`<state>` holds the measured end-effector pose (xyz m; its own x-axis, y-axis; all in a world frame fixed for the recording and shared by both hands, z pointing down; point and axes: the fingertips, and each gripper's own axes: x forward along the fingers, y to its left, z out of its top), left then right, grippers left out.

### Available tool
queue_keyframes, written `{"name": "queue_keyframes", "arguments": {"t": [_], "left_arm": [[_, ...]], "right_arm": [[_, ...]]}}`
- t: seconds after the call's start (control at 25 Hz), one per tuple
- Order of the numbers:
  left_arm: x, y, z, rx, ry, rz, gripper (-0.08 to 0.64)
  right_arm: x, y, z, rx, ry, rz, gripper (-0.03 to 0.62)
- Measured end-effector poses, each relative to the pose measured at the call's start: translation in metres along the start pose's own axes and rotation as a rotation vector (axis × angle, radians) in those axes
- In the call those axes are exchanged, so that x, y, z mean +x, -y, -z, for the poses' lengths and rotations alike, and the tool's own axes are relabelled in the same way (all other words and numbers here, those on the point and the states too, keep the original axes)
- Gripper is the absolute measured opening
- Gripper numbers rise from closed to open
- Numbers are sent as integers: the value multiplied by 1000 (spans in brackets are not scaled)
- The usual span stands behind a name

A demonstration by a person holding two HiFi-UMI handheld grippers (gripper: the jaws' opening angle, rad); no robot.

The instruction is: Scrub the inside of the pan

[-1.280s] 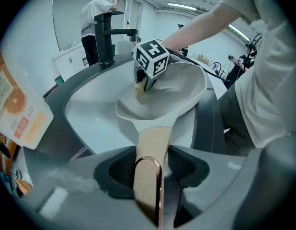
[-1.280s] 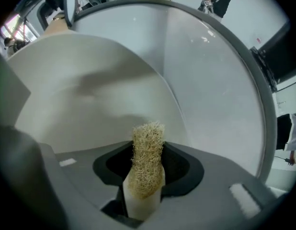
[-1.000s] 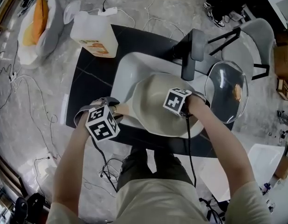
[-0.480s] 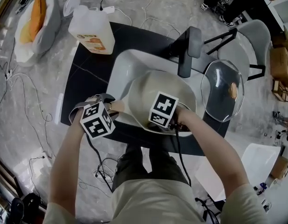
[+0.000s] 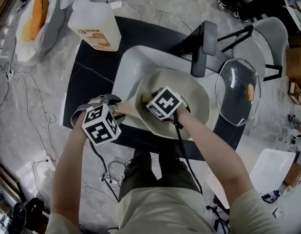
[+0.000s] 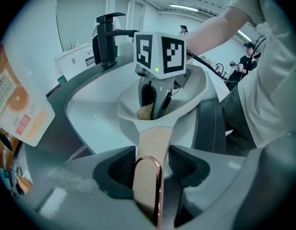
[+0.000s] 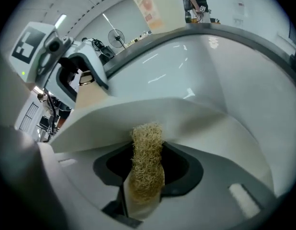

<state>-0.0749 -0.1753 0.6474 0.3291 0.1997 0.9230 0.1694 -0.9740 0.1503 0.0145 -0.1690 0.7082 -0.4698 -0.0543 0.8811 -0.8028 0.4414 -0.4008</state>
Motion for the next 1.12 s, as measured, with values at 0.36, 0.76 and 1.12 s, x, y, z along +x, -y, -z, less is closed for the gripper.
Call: {"name": "queue_keyframes", "arguments": {"t": [0.36,0.76,1.12], "left_arm": [[0,-1,1,1,0,-7,227],[2,-1,0,-1,-2,-5,229],[2,-1,0,-7,-6,-3,230]], "right_arm": [[-1,90,27,-39,-84,259,163],[-50,100,124,-148,-484,234,163],[-78,-16,138,-156,-556,-207,164]]}}
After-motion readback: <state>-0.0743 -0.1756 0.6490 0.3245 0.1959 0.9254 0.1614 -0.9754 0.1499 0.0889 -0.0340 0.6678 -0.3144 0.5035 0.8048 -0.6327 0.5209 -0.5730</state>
